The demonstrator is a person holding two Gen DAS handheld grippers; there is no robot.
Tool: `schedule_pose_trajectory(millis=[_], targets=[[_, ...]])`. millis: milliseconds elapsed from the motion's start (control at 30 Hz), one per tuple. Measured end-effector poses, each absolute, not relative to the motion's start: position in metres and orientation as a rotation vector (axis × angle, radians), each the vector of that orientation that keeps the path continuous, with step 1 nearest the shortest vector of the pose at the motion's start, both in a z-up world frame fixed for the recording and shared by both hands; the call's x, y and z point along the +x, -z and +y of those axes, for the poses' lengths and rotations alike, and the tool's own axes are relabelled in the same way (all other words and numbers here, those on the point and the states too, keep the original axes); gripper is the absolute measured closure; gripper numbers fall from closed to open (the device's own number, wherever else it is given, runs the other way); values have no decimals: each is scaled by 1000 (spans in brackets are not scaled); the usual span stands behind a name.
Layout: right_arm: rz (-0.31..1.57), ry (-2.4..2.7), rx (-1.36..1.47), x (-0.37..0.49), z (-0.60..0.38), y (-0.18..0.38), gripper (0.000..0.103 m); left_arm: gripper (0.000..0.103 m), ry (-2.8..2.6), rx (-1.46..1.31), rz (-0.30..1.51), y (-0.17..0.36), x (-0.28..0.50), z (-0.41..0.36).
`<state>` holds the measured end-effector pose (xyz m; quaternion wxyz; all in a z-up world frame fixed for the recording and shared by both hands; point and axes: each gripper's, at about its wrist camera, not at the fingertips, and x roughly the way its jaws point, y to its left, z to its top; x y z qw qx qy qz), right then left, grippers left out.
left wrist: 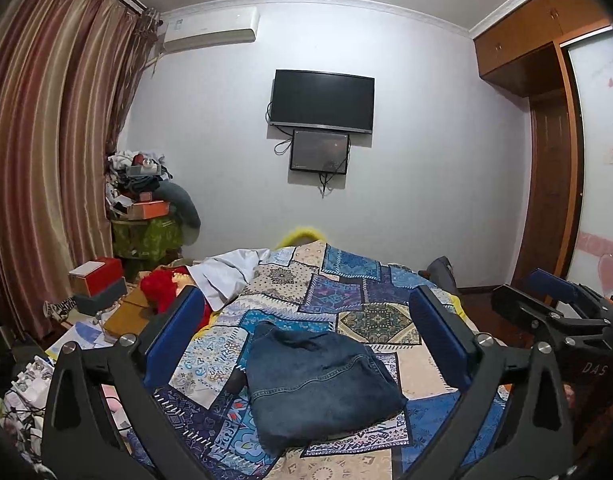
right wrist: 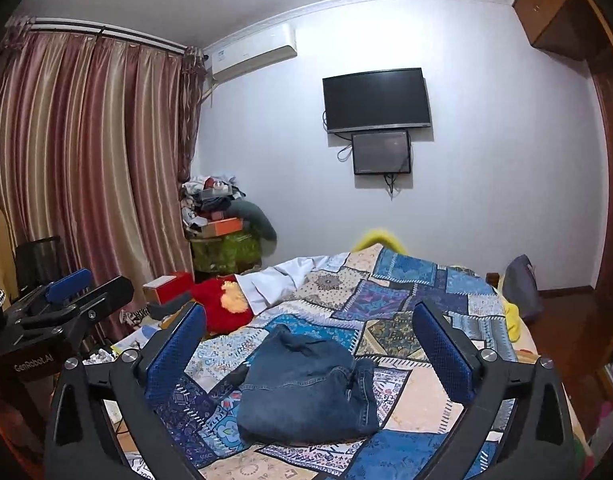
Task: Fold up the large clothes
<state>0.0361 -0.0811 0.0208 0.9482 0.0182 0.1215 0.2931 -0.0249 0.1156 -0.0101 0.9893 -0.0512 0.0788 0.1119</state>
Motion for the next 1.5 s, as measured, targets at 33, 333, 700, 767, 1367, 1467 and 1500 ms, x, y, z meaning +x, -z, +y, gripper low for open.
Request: schedule_pose_trajectory(millis=[33, 333, 700, 767, 1367, 1467, 1500], targets=[[248, -596, 34, 37, -81, -21, 0, 0, -223, -102, 159, 10, -25, 116], [244, -595, 34, 38, -79, -20, 0, 0, -215, -101, 170, 13, -21, 120], [244, -593, 40, 39, -83, -20, 0, 0, -197, -95, 181, 15, -15, 124], [245, -591, 41, 40, -85, -20, 0, 0, -193, -93, 181, 16, -14, 125], [248, -580, 55, 46, -92, -19, 0, 0, -134, -82, 205, 19, -6, 123], [246, -575, 56, 46, -92, -19, 0, 0, -132, -85, 205, 20, -5, 123], [245, -573, 57, 46, -92, -18, 0, 0, -129, -82, 206, 20, -4, 123]])
